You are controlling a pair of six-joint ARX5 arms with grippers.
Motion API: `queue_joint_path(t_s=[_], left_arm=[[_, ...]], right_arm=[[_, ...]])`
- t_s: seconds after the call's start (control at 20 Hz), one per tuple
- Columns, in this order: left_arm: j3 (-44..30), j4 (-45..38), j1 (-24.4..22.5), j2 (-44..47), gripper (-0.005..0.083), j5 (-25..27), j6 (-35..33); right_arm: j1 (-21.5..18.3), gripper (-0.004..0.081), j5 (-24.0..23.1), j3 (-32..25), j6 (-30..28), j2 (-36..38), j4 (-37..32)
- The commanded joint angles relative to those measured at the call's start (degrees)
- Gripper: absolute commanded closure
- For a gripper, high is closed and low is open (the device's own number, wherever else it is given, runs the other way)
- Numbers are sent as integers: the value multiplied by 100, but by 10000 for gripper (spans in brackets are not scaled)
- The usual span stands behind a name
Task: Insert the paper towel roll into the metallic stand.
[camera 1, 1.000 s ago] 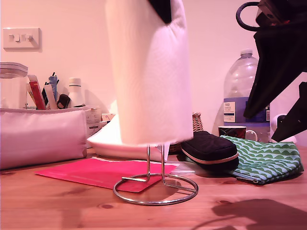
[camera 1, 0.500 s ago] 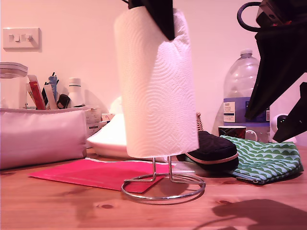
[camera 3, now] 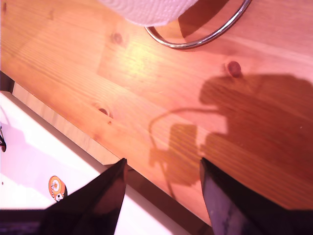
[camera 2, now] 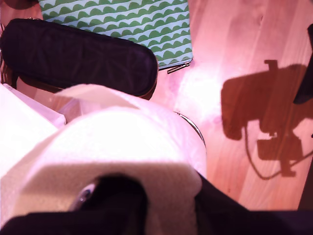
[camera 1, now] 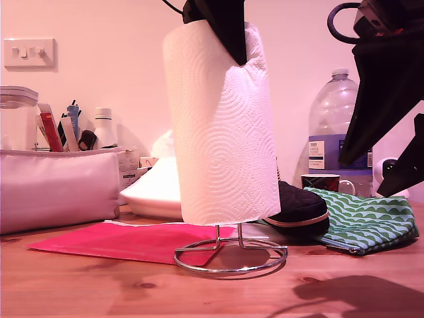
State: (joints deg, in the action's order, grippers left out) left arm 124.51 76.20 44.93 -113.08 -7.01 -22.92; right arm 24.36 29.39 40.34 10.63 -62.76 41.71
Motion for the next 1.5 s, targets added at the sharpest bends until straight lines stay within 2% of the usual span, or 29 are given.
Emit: queue_joint_path(t_s=[0.0,0.5,0.6,1.0,1.15,1.3,1.45], left_arm=[[-157,24,-57,-466,796,-70,44],[-157,70,24,-811,790,-348,153],[-157,109,31,-809,735,-483,201],[-155,162,149,-785,342,-697,496],[-155,179,245,-756,286,-734,516],[-155,181,302,-719,286,-645,562],[-155,188,326,-605,287,-260,673]], right_arm=[[-31,346,0,72,-15,59,-26],[-48,346,0,72,-20,59,-7],[-48,346,0,72,-22,59,-24],[-50,346,0,72,-22,59,-77],[-50,346,0,72,-20,59,-138],[-48,346,0,72,-22,59,-140],[-48,346,0,72,-22,59,-146]])
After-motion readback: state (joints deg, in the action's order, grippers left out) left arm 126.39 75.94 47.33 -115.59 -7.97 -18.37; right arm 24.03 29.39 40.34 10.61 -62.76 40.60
